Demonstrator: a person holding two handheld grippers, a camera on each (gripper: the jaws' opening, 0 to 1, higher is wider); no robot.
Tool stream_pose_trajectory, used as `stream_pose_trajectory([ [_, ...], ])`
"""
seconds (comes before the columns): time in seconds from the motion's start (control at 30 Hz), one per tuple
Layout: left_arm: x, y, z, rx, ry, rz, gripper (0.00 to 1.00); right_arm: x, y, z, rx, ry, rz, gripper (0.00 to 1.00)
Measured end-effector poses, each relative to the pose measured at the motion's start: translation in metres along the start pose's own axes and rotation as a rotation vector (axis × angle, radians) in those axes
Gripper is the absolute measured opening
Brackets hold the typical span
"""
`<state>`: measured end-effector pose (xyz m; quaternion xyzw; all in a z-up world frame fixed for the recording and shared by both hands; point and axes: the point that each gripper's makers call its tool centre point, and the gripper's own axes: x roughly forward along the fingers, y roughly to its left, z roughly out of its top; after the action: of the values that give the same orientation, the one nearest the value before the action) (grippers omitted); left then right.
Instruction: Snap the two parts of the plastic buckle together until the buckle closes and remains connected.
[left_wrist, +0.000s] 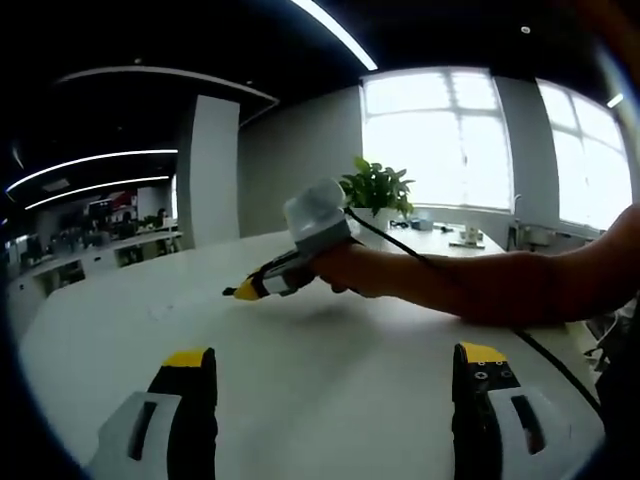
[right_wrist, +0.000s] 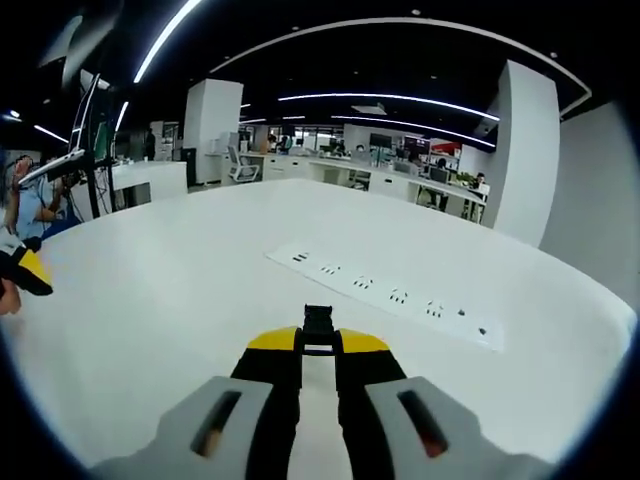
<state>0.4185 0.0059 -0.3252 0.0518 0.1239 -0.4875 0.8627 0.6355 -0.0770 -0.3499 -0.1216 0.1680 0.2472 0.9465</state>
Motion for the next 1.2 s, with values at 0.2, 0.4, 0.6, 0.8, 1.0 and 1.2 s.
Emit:
stream_pose_trajectory([
  [0.2,0.002,0.002,-0.001,0.018,0.001,0.004,1.0,0.004,0.001,-0.007,-0.001,0.022,0.013,0.11],
  [0.4,-0.001,0.001,0.004,-0.034,-0.03,-0.039,1.0,0.007,0.004,-0.009,0.0,0.027,0.029,0.11],
  [0.6,-0.002,0.016,-0.001,-0.012,-0.011,0.025,1.0,0.01,0.001,-0.011,0.037,0.022,0.043,0.11],
  [0.8,-0.004,0.034,-0.011,-0.027,0.024,0.078,1.0,0.014,-0.001,-0.016,0.012,0.032,0.036,0.11],
  [1.0,-0.006,0.056,-0.024,-0.033,0.081,0.163,1.0,0.015,-0.003,-0.016,0.011,0.034,0.036,0.11],
  [1.2,-0.007,0.061,-0.021,-0.05,0.065,0.15,0.95,0.012,0.004,-0.017,-0.003,0.036,0.038,0.11],
])
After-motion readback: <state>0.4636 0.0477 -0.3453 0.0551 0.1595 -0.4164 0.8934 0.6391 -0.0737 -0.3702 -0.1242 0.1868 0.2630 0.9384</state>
